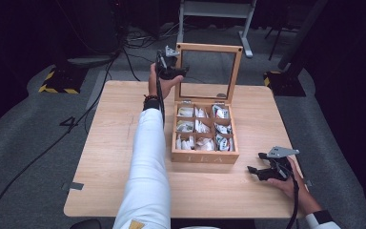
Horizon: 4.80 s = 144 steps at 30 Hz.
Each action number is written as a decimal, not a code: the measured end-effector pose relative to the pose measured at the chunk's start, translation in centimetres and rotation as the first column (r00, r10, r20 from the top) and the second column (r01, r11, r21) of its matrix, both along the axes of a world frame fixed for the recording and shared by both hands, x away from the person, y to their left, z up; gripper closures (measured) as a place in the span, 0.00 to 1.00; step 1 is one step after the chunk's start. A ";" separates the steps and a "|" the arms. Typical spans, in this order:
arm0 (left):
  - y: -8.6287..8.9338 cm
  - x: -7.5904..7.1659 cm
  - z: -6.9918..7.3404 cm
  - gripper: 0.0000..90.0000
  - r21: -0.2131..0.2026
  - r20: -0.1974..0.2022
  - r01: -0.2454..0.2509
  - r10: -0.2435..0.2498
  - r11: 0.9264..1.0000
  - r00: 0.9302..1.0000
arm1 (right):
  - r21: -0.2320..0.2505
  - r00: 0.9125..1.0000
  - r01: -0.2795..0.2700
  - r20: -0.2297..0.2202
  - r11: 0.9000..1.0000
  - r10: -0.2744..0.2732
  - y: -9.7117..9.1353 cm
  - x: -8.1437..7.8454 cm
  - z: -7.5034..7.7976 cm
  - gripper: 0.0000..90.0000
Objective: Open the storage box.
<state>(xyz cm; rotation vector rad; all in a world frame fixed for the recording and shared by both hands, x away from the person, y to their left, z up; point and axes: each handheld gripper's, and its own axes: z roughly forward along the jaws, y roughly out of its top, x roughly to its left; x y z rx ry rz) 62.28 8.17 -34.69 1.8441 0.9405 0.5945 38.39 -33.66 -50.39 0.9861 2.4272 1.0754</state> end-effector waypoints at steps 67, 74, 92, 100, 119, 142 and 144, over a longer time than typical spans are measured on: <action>8.8 -18.6 -7.0 0.19 0.229 -0.142 0.203 -0.173 0.952 0.975 | 0.001 1.000 -0.025 -0.006 1.000 0.025 -0.1 0.1 1.3 0.26; 9.5 -21.3 -8.9 0.19 0.255 -0.187 0.242 -0.198 0.936 0.962 | 0.061 0.997 -0.066 0.047 0.996 0.064 -0.1 0.0 3.9 0.32; 11.2 -25.3 -12.9 0.19 0.262 -0.288 0.274 -0.196 0.925 0.937 | 0.044 0.970 -0.184 0.170 0.982 0.174 4.6 1.1 9.4 0.43; 11.3 -26.6 -14.1 0.19 0.270 -0.282 0.268 -0.191 0.925 0.940 | 0.035 0.958 -0.235 0.176 0.971 0.225 8.5 2.7 10.4 0.48; 12.3 -28.7 -15.7 0.18 0.191 -0.297 0.248 -0.185 0.950 0.937 | -0.015 0.913 -0.383 0.147 0.923 0.381 14.1 4.8 10.1 0.61; 12.4 -28.8 -15.7 0.18 0.195 -0.294 0.242 -0.179 0.951 0.939 | -0.171 0.919 -0.376 0.057 0.911 0.390 17.5 6.9 7.2 0.92; 12.4 -28.8 -15.7 0.18 0.194 -0.294 0.242 -0.178 0.951 0.939 | -0.173 0.918 -0.374 0.069 0.911 0.390 17.4 6.8 7.3 0.96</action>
